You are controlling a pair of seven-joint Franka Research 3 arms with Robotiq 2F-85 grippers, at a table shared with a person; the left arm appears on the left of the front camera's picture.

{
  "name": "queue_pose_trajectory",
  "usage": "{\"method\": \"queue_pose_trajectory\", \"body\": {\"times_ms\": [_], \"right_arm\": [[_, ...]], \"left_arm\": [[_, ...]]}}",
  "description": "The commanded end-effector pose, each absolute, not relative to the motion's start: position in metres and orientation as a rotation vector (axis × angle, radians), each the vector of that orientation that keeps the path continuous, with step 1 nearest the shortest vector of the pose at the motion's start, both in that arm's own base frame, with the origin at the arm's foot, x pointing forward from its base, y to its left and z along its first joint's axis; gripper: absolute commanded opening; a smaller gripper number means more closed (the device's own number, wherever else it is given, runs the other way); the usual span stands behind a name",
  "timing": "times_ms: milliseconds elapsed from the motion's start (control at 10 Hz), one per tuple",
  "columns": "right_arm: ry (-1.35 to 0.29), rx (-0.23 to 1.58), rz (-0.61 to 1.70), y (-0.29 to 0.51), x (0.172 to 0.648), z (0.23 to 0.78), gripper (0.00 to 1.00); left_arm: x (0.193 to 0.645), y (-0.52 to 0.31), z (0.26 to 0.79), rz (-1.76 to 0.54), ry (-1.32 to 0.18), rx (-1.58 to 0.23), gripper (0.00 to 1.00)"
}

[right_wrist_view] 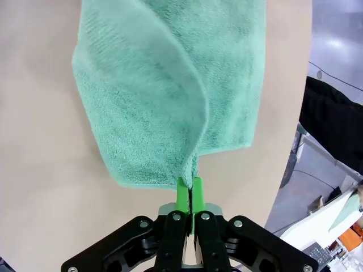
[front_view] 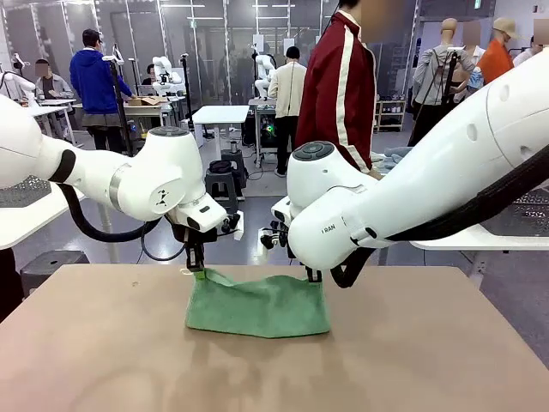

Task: Fold the towels and place them in the basket.
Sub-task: When a person lays out a Towel with hook on the table, fold it in half twice.

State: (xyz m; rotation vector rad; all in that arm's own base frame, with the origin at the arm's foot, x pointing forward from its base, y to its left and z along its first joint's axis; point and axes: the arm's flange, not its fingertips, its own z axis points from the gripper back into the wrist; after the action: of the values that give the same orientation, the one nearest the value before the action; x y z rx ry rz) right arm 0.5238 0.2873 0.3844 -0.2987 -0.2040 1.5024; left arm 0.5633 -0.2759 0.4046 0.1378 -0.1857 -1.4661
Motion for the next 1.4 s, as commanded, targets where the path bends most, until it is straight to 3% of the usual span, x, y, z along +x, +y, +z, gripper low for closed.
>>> {"method": "queue_pose_trajectory", "body": {"times_ms": [0, 600, 1300], "right_arm": [[-0.196, -0.328, 1.515, 0.285, 0.532, 0.384, 0.02], [-0.205, -0.310, 1.508, 0.286, 0.529, 0.384, 0.02], [-0.245, -0.237, 1.530, 0.291, 0.587, 0.343, 0.02]], "left_arm": [[0.569, -0.278, 0.403, -1.448, -0.163, 0.169, 0.08], [0.567, -0.276, 0.403, -1.463, -0.184, 0.146, 0.08], [0.620, -0.288, 0.354, -1.418, -0.120, 0.105, 0.08]]}}
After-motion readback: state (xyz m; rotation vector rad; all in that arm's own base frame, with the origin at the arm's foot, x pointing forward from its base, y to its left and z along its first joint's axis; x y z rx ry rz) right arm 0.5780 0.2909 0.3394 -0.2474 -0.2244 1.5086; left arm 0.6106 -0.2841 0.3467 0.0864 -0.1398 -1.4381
